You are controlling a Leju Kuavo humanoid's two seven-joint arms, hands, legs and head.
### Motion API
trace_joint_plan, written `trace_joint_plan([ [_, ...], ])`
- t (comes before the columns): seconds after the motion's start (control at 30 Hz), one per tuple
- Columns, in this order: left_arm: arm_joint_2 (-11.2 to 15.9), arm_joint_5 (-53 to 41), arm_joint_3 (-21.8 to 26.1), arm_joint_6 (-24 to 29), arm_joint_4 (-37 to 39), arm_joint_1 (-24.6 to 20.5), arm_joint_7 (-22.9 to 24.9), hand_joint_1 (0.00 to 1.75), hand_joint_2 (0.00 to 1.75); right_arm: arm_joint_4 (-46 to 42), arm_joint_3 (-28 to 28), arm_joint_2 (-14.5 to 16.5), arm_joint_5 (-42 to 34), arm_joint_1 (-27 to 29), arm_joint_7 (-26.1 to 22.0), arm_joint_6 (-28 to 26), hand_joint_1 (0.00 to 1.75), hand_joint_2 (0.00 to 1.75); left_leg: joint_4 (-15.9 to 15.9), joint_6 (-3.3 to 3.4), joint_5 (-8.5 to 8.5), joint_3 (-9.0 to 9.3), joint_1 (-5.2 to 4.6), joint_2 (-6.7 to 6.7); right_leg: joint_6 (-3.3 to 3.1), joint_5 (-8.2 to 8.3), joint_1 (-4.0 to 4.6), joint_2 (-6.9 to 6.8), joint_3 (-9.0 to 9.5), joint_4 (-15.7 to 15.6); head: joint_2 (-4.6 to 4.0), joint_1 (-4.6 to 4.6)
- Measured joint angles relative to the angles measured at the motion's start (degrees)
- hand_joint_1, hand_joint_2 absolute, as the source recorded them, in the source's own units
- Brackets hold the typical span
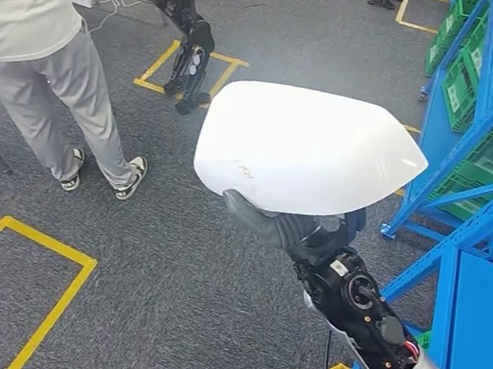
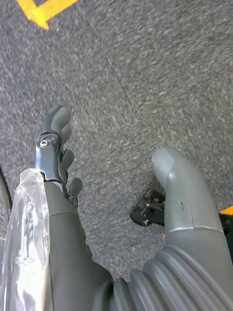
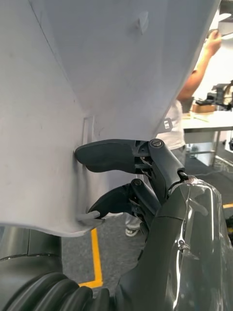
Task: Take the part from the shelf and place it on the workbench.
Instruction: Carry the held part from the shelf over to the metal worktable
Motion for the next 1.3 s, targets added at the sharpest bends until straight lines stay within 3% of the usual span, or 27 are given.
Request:
trace_joint_plan([
  [0.03, -0.01, 0.00, 0.00, 0.00, 0.00, 0.05, 0.01, 0.00, 1.75, 0.00, 0.00, 0.00, 0.00, 0.00, 0.01, -0.01, 1.75, 1.75, -1.04, 0.04, 1.12, 0.48, 0.00, 0.10, 0.02, -0.02, 0.03, -0.33, 0.04, 0.00, 0.00, -0.01],
  [0.1, 0.06, 0.00, 0.00, 0.00, 0.00, 0.03, 0.01, 0.00, 1.75, 0.00, -0.01, 0.00, -0.01, -0.04, 0.01, -0.03, 1.75, 1.75, -8.79, 0.38, 5.09, 4.43, -0.05, 0.96, 0.15, -0.11, 0.09, -0.91, 0.21, 0.01, 0.00, -0.04],
  [0.17, 0.13, -0.04, 0.00, 0.00, 0.00, -0.16, 0.01, 0.00, 1.75, 0.00, -0.02, 0.00, -0.01, -0.07, 0.01, -0.03, 1.75, 1.75, -15.91, 0.94, 7.41, 7.95, -0.41, 2.23, 0.51, -0.29, 0.38, -1.39, 0.23, 0.11, 0.00, -0.09],
  [0.27, 0.14, -0.09, 0.00, 0.00, 0.00, -0.20, 0.10, 0.00, 1.75, 0.00, -0.03, 0.00, -0.01, -0.12, 0.03, -0.02, 1.75, 1.75, -17.82, 1.77, 7.64, 8.62, -0.77, 1.97, 1.25, -0.47, 0.60, -2.20, 0.29, 0.10, 0.00, 0.09],
  [0.33, 0.14, -0.10, 0.00, 0.00, 0.00, -0.17, 0.24, 0.00, 1.75, 0.00, -0.04, 0.00, -0.01, -0.19, 0.01, -0.01, 1.75, 1.75, -18.06, 2.38, 7.82, 8.77, -0.52, 1.34, 1.89, -1.73, 0.41, -1.62, -0.28, 1.54, 0.00, 0.22],
  [0.37, 0.12, -0.11, 0.00, 0.00, 0.00, -0.19, 0.30, 0.00, 1.75, 0.00, -0.05, 0.00, -0.01, -0.23, 0.00, -0.01, 1.75, 1.75, -18.18, 2.68, 7.91, 8.87, -0.33, 1.02, 2.18, -3.22, 0.30, -0.94, -1.31, 3.91, 0.00, 0.40],
  [0.43, 0.07, -0.13, -0.01, 0.00, 0.00, -0.20, 0.35, 0.00, 1.75, 0.02, -0.07, 0.00, -0.02, -0.20, 0.01, -0.02, 1.75, 1.75, -18.19, 3.02, 7.94, 8.88, -0.25, 0.31, 2.59, -7.06, 0.14, 0.30, -4.84, 11.79, 0.00, 0.76],
  [0.5, 0.01, -0.13, -0.03, 0.01, 0.00, -0.14, 0.36, 0.00, 1.75, 0.10, -0.03, 0.00, -0.08, -0.12, 0.06, -0.03, 1.75, 1.75, -18.16, 3.07, 7.94, 8.89, -0.24, -0.61, 2.82, -8.49, 0.00, 0.57, -7.48, 17.42, 0.00, 0.86],
  [0.53, -0.04, -0.11, -0.05, 0.02, 0.00, -0.12, 0.36, 0.00, 1.75, 0.15, -0.02, 0.00, -0.11, -0.12, 0.08, -0.03, 1.75, 1.75, -18.12, 3.06, 7.92, 8.93, -0.21, -1.16, 2.86, -7.57, -0.07, 0.63, -7.43, 17.16, 0.00, 0.91],
  [0.57, -0.09, -0.10, -0.07, 0.02, 0.00, -0.10, 0.36, 0.00, 1.75, 0.19, -0.01, 0.00, -0.13, -0.15, 0.09, -0.03, 1.75, 1.75, -18.05, 2.99, 7.88, 8.98, -0.15, -1.78, 2.84, -5.70, -0.17, 0.79, -6.40, 14.73, 0.00, 0.97],
  [0.63, -0.17, -0.07, -0.09, 0.02, 0.00, -0.10, 0.35, 0.00, 1.75, 0.24, -0.01, 0.00, -0.14, -0.22, 0.10, -0.03, 1.75, 1.75, -17.77, 2.66, 7.70, 8.94, -0.12, -2.97, 2.65, -1.73, -0.39, 2.34, -3.04, 7.07, 0.00, 1.20],
  [0.67, -0.18, -0.06, -0.09, 0.02, 0.00, -0.11, 0.35, 0.00, 1.75, 0.25, -0.01, 0.00, -0.14, -0.30, 0.09, -0.04, 1.75, 1.75, -17.55, 2.39, 7.65, 8.72, -0.16, -3.51, 2.50, -0.87, -0.50, 3.24, -1.58, 3.86, 0.00, 1.24],
  [0.73, -0.15, -0.06, -0.10, 0.02, 0.00, -0.07, 0.34, 0.00, 1.75, 0.32, 0.02, 0.00, -0.15, -0.39, 0.12, -0.05, 1.75, 1.75, -17.33, 1.64, 7.89, 8.00, -0.15, -4.44, 2.15, -1.00, -0.48, 4.12, -0.36, 1.44, 0.00, 1.10],
  [0.8, -0.05, -0.04, -0.11, 0.02, 0.00, 0.13, 0.34, 0.00, 1.75, 0.35, 0.07, -0.01, -0.17, -0.45, 0.15, -0.04, 1.75, 1.75, -17.21, 0.93, 8.10, 7.47, 0.04, -5.03, 1.61, -0.93, -0.52, 3.12, -0.01, 0.97, 0.00, 0.95],
  [0.87, 0.08, -0.03, -0.13, 0.02, 0.00, 0.26, 0.33, 0.00, 1.75, 0.36, 0.08, -0.01, -0.24, -0.58, 0.13, -0.06, 1.75, 1.75, -14.59, 0.40, 6.56, 6.15, 0.01, -3.47, 0.96, -0.66, -0.63, 1.92, 0.32, 0.44, 0.00, 0.56],
  [0.93, 0.11, 0.04, -0.13, 0.02, 0.00, 0.21, 0.33, 0.00, 1.75, 0.39, 0.12, 0.00, -0.31, -0.61, 0.13, -0.04, 1.75, 1.75, -7.46, -0.03, 3.21, 2.54, -0.02, -1.13, 0.47, -0.64, -0.45, 0.59, 0.46, 0.23, 0.00, 0.03],
  [0.97, 0.07, 0.09, -0.14, 0.02, 0.00, 0.22, 0.33, 0.00, 1.75, 0.43, 0.15, 0.00, -0.33, -0.59, 0.14, -0.03, 1.75, 1.75, -3.59, -0.16, 1.80, 0.48, 0.01, -0.59, 0.27, -0.70, -0.32, -0.11, 0.44, 0.24, 0.00, -0.08],
  [1.0, 0.03, 0.16, -0.14, 0.02, 0.00, 0.32, 0.34, 0.00, 1.75, 0.47, 0.20, 0.00, -0.33, -0.53, 0.16, -0.01, 1.75, 1.75, -1.03, -0.23, 1.21, -0.91, 0.02, -0.27, 0.19, -0.76, -0.22, -0.82, 0.43, 0.24, 0.00, -0.11],
  [1.03, -0.01, 0.21, -0.15, 0.02, 0.00, 0.46, 0.34, 0.00, 1.75, 0.51, 0.24, 0.00, -0.33, -0.49, 0.16, -0.02, 1.75, 1.75, -0.56, -0.23, 1.62, -1.24, 0.01, -0.05, 0.15, -0.82, -0.14, -1.47, 0.43, 0.24, 0.00, -0.13],
  [1.1, 0.07, 0.26, -0.15, 0.02, 0.00, 0.66, 0.33, 0.00, 1.75, 0.55, 0.29, 0.00, -0.33, -0.49, 0.16, -0.02, 1.75, 1.75, -6.14, 0.08, 4.90, 1.62, -0.08, 0.97, 0.21, -0.98, -0.02, -2.67, 0.58, 0.25, 0.00, -0.15],
  [1.17, 0.16, 0.26, -0.16, 0.02, 0.00, 0.51, 0.27, 0.00, 1.75, 0.55, 0.31, -0.01, -0.34, -0.51, 0.15, -0.02, 1.75, 1.75, -13.89, 0.84, 7.65, 5.72, -0.59, 3.99, 0.57, -1.28, 0.28, -3.81, 0.82, 0.30, 0.00, -0.20],
  [1.2, 0.16, 0.25, -0.16, 0.02, 0.00, 0.38, 0.22, 0.00, 1.75, 0.55, 0.31, -0.01, -0.36, -0.53, 0.14, -0.02, 1.75, 1.75, -16.19, 1.28, 8.20, 6.88, -0.89, 5.02, 0.82, -1.44, 0.47, -4.39, 0.94, 0.32, 0.00, -0.14],
  [1.23, 0.15, 0.24, -0.17, 0.02, 0.00, 0.31, 0.20, 0.00, 1.75, 0.55, 0.33, -0.01, -0.37, -0.54, 0.13, -0.03, 1.75, 1.75, -17.08, 1.66, 8.20, 7.25, -1.15, 5.38, 1.09, -1.60, 0.64, -4.99, 1.06, 0.32, 0.00, -0.09],
  [1.3, 0.16, 0.20, -0.18, 0.02, 0.00, 0.39, 0.19, 0.00, 1.75, 0.55, 0.36, 0.00, -0.40, -0.59, 0.13, -0.03, 1.75, 1.75, -17.37, 2.26, 8.29, 7.27, -1.12, 3.90, 1.65, -2.00, 0.72, -5.92, 1.27, 0.31, 0.00, 0.05],
])
